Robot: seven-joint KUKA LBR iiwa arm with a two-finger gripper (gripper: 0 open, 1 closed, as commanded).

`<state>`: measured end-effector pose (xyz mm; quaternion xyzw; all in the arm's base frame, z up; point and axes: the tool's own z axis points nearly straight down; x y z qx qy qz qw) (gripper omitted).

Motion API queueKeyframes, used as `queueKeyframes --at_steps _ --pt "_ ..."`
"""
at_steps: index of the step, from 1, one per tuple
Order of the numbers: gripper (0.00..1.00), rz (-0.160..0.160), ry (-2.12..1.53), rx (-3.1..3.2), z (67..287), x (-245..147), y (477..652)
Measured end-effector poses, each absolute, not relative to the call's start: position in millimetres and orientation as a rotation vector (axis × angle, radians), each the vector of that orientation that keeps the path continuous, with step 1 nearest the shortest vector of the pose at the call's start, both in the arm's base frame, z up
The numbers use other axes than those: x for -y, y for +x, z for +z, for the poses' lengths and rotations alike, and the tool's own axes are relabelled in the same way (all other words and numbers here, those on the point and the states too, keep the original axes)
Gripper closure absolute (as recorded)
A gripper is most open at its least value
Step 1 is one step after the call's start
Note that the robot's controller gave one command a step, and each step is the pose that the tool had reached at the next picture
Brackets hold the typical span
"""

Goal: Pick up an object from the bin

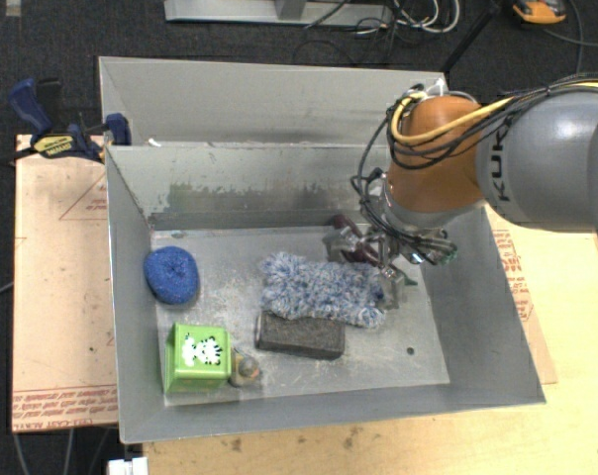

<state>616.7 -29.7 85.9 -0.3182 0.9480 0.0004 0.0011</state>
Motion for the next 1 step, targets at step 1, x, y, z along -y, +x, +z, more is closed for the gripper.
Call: queueKeyframes --at_steps 1 --pt "1.00 0.001 -0.896 -3.009 72.0 29.6 623.0"
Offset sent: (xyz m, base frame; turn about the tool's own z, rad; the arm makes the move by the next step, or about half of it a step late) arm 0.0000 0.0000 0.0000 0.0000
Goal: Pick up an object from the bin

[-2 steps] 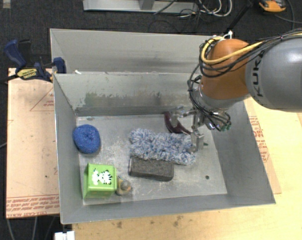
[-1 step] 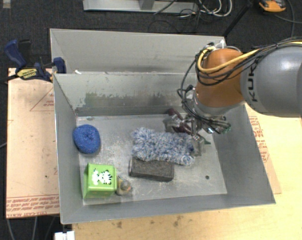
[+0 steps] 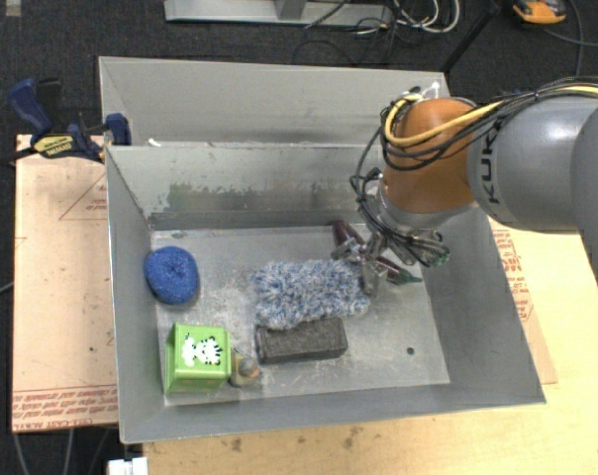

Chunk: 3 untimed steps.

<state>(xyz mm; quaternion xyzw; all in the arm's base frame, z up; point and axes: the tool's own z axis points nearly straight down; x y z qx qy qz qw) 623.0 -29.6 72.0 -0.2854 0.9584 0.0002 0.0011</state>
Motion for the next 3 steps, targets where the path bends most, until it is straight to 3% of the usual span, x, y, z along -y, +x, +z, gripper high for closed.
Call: queueKeyframes --at_steps 2,3 --pt "1.00 0.002 -0.897 -3.011 75.7 29.4 621.6" --pt "1.00 0.006 -0.899 -3.016 95.9 28.8 620.0"
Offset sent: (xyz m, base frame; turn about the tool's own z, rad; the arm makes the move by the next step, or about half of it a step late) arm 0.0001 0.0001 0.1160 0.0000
